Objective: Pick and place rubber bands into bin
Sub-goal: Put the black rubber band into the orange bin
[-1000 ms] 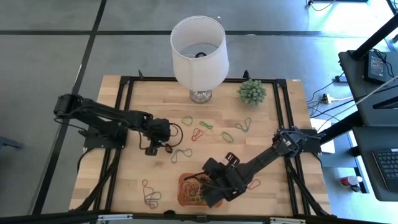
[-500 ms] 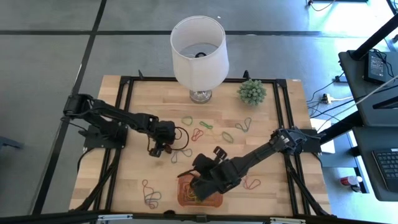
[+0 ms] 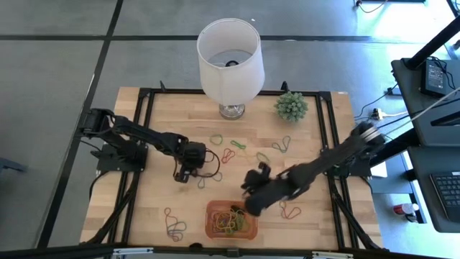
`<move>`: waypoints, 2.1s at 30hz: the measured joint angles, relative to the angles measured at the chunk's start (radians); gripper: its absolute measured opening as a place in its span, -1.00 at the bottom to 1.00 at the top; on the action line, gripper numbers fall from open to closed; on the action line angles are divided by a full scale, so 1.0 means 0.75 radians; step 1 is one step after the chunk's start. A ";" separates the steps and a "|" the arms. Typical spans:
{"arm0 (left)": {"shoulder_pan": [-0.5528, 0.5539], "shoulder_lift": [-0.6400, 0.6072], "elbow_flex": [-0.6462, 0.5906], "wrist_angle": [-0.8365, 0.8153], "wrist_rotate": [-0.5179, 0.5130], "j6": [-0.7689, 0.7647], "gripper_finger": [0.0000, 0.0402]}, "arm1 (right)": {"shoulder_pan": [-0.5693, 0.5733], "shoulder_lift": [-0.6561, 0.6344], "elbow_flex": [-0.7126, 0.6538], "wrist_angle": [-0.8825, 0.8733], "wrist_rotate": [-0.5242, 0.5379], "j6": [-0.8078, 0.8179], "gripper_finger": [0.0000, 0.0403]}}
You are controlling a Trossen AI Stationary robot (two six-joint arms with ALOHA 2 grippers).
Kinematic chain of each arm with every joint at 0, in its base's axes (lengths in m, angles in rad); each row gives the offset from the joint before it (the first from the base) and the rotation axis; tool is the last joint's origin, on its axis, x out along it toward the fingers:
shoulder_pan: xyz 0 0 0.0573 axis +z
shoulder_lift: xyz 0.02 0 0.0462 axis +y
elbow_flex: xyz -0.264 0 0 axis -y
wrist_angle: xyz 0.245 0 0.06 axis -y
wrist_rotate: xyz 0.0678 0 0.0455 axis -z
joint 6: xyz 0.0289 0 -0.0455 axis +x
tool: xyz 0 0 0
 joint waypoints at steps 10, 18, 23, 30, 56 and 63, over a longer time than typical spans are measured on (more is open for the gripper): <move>-0.063 0.018 0.460 -0.396 -0.124 -0.374 -0.98 | -0.035 -0.657 -0.593 0.095 -0.132 -0.319 -0.98; -0.261 0.165 0.894 -0.670 -0.263 -0.743 -0.98 | -0.035 -0.986 -0.893 0.087 -0.133 -0.344 -0.97; -0.372 0.346 1.170 -0.821 -0.269 -0.961 -0.98 | -0.035 -1.073 -0.977 0.079 -0.135 -0.281 -0.97; -0.485 0.629 1.546 -1.023 -0.267 -1.199 -0.98 | -0.032 -1.091 -0.989 0.066 -0.134 -0.133 -0.97; -0.673 1.080 1.795 -0.836 -0.258 -1.782 -0.95 | 0.095 -1.090 -0.989 0.066 -0.146 -0.034 -0.96; -0.658 1.080 1.795 -0.839 -0.238 -1.914 -0.62 | 0.095 -1.089 -0.989 0.059 -0.255 -0.162 -0.96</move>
